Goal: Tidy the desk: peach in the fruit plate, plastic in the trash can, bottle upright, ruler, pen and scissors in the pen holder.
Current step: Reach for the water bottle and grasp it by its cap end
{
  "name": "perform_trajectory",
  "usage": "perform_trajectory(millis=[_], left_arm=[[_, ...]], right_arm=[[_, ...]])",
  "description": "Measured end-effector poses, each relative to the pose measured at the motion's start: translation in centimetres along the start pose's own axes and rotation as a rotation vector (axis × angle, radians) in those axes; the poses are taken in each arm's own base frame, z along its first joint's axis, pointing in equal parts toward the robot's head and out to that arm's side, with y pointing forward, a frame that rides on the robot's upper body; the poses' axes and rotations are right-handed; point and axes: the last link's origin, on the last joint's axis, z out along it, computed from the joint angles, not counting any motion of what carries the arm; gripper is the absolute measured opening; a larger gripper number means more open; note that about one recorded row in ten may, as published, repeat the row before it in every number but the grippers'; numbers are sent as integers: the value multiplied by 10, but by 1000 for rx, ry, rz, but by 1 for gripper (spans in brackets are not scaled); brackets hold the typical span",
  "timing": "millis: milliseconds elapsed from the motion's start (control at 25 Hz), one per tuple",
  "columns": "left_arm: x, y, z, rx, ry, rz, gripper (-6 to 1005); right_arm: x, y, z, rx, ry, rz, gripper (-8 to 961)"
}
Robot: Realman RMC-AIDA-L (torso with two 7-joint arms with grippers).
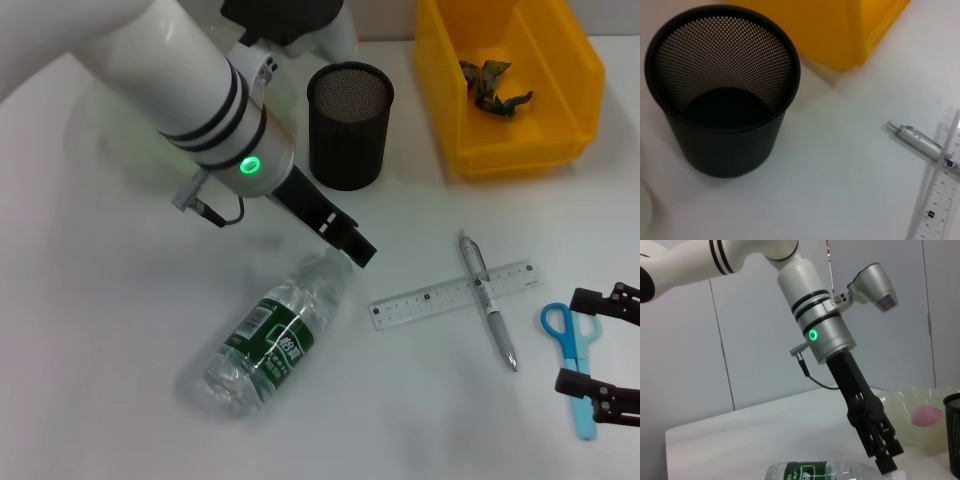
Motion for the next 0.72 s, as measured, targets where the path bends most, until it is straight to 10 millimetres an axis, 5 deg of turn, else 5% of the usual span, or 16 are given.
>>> perform_trajectory(millis=[720], left_arm=[[-8,-1,12,-8,-9,-20,828]], right_arm=[[-3,-1,3,-15,-16,4,853]])
